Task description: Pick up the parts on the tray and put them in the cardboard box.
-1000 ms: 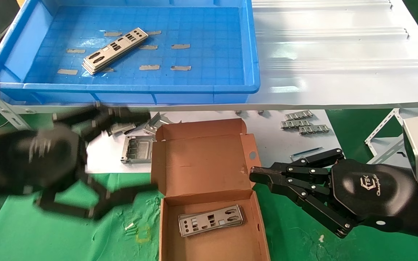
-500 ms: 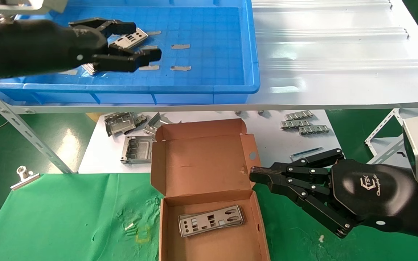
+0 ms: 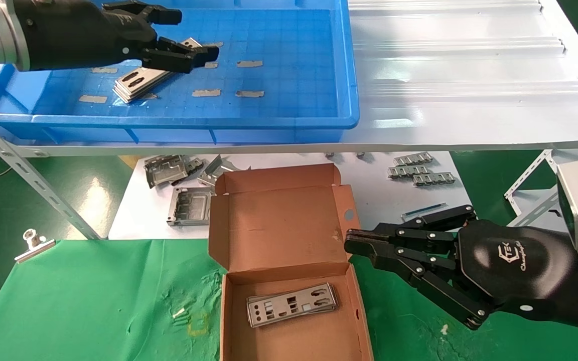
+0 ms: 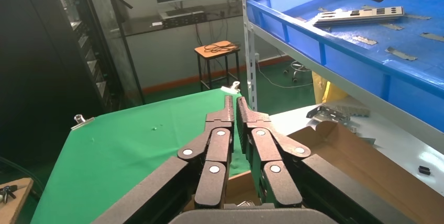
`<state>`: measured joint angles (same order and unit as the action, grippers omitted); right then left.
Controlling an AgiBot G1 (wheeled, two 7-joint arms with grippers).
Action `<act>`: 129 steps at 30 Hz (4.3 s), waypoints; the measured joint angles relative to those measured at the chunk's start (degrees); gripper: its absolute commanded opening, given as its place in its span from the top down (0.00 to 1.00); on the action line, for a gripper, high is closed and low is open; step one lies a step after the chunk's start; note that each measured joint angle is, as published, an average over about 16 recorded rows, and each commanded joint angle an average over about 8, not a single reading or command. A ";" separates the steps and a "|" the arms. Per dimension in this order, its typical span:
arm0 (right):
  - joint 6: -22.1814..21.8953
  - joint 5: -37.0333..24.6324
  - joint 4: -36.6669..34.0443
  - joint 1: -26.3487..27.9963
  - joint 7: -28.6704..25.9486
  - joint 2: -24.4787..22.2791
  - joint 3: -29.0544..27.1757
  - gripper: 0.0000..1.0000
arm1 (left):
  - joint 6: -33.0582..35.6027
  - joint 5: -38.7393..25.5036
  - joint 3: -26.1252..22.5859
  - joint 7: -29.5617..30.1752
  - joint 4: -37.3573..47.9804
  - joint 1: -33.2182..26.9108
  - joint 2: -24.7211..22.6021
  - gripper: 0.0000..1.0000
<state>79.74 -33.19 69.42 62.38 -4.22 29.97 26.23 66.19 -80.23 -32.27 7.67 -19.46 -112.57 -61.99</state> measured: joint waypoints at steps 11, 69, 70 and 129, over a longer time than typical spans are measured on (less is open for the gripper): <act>0.00 0.00 0.00 0.00 0.00 0.00 0.00 0.00 | -5.56 -2.66 -1.28 -3.98 11.79 -4.01 -3.77 0.00; 0.00 0.00 0.00 0.00 0.00 0.00 0.00 0.00 | -8.58 -2.83 -1.22 -3.53 19.99 -5.54 -6.36 1.00; 0.00 0.00 0.00 0.00 0.00 0.00 0.00 0.00 | -8.47 -2.89 -1.26 -3.46 19.99 -5.56 -6.35 1.00; 0.00 0.00 0.00 0.00 0.00 0.00 0.00 0.00 | 25.68 9.76 -0.62 -8.42 0.89 -1.18 1.87 1.00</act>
<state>79.74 -33.19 69.42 62.38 -4.22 29.97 26.23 91.88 -70.47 -32.89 -0.76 -18.57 -113.75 -60.12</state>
